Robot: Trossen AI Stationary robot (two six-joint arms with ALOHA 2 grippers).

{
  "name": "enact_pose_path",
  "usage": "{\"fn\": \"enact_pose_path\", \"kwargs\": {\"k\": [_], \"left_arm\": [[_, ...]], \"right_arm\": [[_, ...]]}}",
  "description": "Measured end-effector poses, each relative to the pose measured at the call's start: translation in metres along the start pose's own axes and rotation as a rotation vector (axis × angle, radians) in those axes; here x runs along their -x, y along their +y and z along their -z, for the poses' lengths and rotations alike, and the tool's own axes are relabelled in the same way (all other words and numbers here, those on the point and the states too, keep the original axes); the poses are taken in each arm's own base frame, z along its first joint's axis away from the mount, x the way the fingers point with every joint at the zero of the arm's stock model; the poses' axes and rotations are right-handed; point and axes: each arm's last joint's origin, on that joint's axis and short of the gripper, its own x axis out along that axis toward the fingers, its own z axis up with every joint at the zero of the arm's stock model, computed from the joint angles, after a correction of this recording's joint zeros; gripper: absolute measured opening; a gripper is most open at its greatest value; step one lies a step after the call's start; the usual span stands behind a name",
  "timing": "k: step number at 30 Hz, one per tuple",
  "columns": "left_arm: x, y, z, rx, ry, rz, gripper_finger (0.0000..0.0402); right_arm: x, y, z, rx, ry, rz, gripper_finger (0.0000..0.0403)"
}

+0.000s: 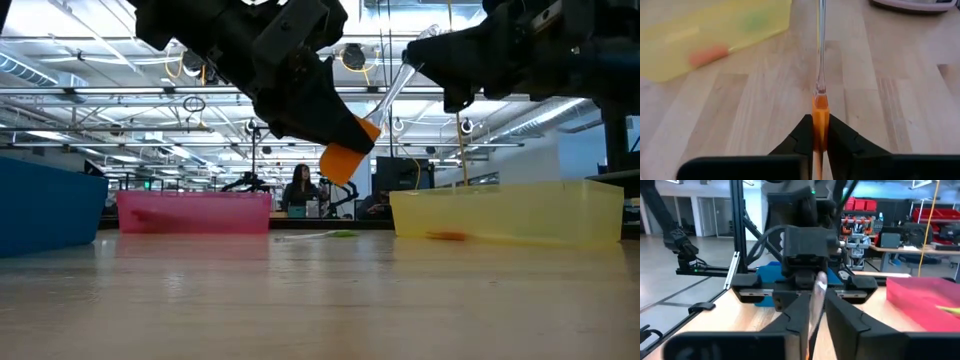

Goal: Pick & Place Kitchen Items
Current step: Put the orange spatula into the yellow bin

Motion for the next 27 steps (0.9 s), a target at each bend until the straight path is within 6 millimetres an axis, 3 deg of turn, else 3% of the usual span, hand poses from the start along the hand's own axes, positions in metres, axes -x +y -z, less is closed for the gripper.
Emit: {"fn": "enact_pose_path", "kwargs": {"k": [6,27], "left_arm": [[0.000,0.002,0.000,-0.005,0.003,-0.003,0.0032],[0.000,0.002,0.006,-0.012,0.073,0.036,0.0071]], "right_arm": [[-0.009,0.002,-0.005,0.064,-0.014,-0.091,0.0010],[-0.012,-0.004,-0.003,0.068,0.011,-0.091,0.0008]]}}
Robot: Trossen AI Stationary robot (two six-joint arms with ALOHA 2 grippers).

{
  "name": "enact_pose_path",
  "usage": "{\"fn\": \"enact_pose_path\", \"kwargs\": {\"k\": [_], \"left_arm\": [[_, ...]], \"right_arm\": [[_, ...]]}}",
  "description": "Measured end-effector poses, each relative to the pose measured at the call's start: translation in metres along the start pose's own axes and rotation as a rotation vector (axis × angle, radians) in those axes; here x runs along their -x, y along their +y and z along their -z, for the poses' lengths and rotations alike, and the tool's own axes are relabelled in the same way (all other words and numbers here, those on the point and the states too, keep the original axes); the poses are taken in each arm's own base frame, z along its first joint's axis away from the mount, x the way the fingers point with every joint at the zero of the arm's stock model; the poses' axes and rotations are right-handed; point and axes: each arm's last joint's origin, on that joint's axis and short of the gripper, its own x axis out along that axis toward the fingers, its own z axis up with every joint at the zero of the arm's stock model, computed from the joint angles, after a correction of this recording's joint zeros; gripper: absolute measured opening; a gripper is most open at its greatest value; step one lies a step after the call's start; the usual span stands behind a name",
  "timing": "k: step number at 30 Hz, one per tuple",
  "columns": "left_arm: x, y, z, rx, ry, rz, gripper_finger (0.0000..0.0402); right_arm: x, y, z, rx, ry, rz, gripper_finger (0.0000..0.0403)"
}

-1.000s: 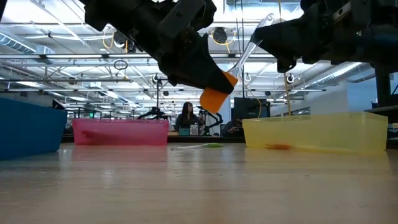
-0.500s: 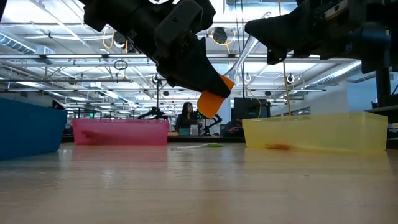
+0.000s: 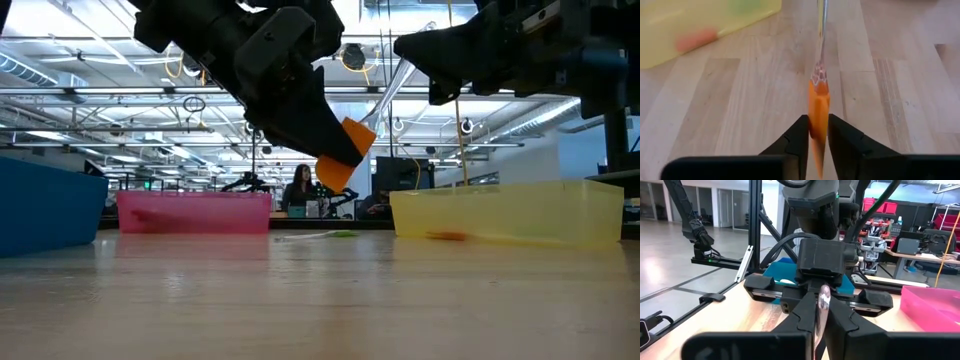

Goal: Pick & Place Kitchen Items
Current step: Put the orange spatula into the yellow bin

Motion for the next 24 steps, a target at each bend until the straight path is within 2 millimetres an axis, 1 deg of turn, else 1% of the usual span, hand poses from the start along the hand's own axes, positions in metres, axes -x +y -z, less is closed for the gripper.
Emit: {"fn": "enact_pose_path", "kwargs": {"k": [4,7,9,12,14,16,22,24], "left_arm": [[0.000,0.000,0.001,0.012,0.010,0.001,0.0101],[0.000,0.001,0.006,0.021,0.059,-0.009,0.0120],[0.001,0.002,0.010,0.040,0.097,-0.021,0.0126],[0.001,0.003,0.014,0.059,0.144,-0.037,0.0125],[0.001,0.003,0.015,0.059,0.146,-0.051,0.0114],[0.001,0.003,0.014,0.051,0.134,-0.056,0.0095],[0.000,0.005,0.009,0.042,0.090,-0.051,0.0015],[0.000,0.006,0.008,0.037,0.079,-0.059,0.0008]], "right_arm": [[0.000,0.000,0.000,0.003,0.001,0.002,0.0008],[0.000,0.000,0.000,0.004,0.001,0.004,0.0008],[0.000,0.000,0.000,0.004,0.001,0.004,0.0008],[0.000,0.000,0.000,0.004,0.001,0.004,0.0008],[0.000,0.000,0.000,0.004,0.001,0.004,0.0008],[0.000,0.000,0.000,0.005,0.001,0.004,0.0008],[0.000,0.000,0.000,0.021,0.002,0.004,0.0009],[0.000,0.000,0.000,0.021,-0.001,0.004,0.0009]]}}
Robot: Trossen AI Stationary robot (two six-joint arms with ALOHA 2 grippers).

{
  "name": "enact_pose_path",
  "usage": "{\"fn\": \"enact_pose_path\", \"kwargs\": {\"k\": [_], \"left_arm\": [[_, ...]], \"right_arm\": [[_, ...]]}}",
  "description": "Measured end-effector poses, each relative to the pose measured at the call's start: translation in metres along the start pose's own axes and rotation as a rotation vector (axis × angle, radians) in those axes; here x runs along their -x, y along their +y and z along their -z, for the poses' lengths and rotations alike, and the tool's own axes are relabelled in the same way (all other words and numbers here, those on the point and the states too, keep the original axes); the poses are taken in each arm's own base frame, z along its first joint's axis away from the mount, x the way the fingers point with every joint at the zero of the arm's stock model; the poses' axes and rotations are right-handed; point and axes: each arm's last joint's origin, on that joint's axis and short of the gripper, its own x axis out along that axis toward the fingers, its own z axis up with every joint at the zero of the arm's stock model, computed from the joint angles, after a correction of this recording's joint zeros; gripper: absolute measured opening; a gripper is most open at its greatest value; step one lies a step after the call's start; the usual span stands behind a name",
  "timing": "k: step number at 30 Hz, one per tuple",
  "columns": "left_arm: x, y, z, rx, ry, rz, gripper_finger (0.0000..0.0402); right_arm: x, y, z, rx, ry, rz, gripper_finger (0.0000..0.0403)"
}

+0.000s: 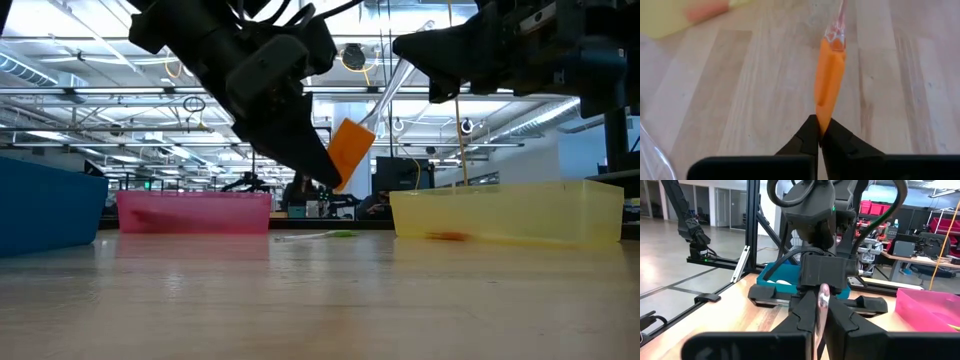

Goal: Pick & Place Kitchen Items
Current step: Put the orange spatula into the yellow bin

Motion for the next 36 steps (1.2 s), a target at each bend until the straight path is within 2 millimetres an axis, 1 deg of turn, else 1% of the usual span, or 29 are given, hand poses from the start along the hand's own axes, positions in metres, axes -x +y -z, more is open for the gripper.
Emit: {"fn": "enact_pose_path", "kwargs": {"k": [8,16,21,25,28,33,36], "left_arm": [[-0.001,0.001,-0.003,0.001,-0.042,-0.041,0.0007],[-0.001,0.000,-0.010,-0.019,-0.122,-0.046,0.0004],[-0.001,0.001,-0.010,0.013,-0.118,-0.046,0.0006],[-0.001,0.000,-0.005,0.056,-0.068,-0.011,0.0005],[-0.001,0.000,-0.004,0.088,-0.052,-0.002,0.0019],[0.001,0.000,-0.010,0.127,-0.089,0.001,0.0065],[0.001,-0.001,-0.010,0.127,-0.093,0.004,0.0090]], "right_arm": [[0.000,0.000,-0.001,0.000,-0.008,0.001,0.0009],[0.000,0.000,0.000,0.000,0.000,-0.003,0.0009],[0.000,-0.001,0.002,0.023,0.029,-0.002,0.0009],[0.000,-0.001,0.005,0.061,0.050,-0.006,0.0009],[0.000,-0.001,0.005,0.065,0.055,0.002,0.0009],[0.001,-0.003,0.013,0.131,0.138,0.092,0.0009],[0.002,-0.005,0.010,0.174,0.135,0.171,0.0009]]}}
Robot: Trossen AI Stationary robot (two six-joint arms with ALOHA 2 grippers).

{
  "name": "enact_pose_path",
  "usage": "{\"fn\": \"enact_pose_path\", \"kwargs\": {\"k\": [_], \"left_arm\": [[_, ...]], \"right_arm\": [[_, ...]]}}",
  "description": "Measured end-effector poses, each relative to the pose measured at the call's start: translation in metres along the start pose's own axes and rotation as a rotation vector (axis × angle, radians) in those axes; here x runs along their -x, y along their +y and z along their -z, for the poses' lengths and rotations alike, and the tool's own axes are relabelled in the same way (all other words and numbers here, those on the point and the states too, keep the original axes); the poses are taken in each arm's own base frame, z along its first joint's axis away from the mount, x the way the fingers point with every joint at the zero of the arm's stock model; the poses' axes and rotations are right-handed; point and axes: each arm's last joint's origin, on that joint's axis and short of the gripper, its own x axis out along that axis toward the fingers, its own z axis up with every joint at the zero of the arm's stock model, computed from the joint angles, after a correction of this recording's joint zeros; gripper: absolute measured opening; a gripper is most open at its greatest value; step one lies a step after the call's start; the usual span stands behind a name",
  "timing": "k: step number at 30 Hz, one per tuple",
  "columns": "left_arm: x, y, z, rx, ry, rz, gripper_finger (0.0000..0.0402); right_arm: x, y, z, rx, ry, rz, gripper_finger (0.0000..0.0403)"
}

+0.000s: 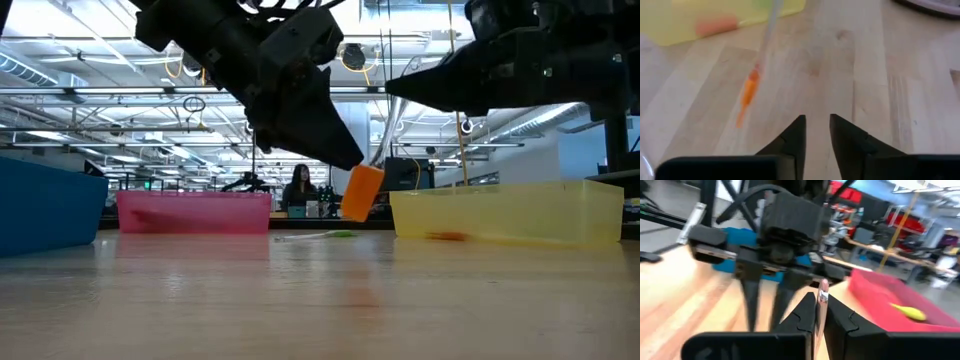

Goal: Pick & Place Kitchen Items
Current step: Put the orange spatula into the yellow bin

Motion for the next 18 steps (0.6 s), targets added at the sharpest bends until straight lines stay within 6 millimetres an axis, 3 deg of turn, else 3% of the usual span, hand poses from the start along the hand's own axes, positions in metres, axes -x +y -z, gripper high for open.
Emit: {"fn": "enact_pose_path", "kwargs": {"k": [6,10,14,18], "left_arm": [[0.000,0.001,0.002,-0.006,0.010,-0.028,0.0118],[0.000,0.002,0.003,-0.009,0.018,-0.031,0.0119],[0.000,0.002,0.003,-0.012,0.016,-0.037,0.0120],[0.000,0.003,0.002,-0.020,-0.002,-0.089,0.0120]], "right_arm": [[0.013,0.000,-0.012,0.091,-0.024,0.100,0.0009],[0.035,-0.004,-0.017,0.165,0.025,0.294,0.0009],[0.059,-0.013,-0.012,0.185,0.130,0.532,0.0009],[0.081,-0.021,0.000,0.191,0.203,0.659,0.0013]]}}
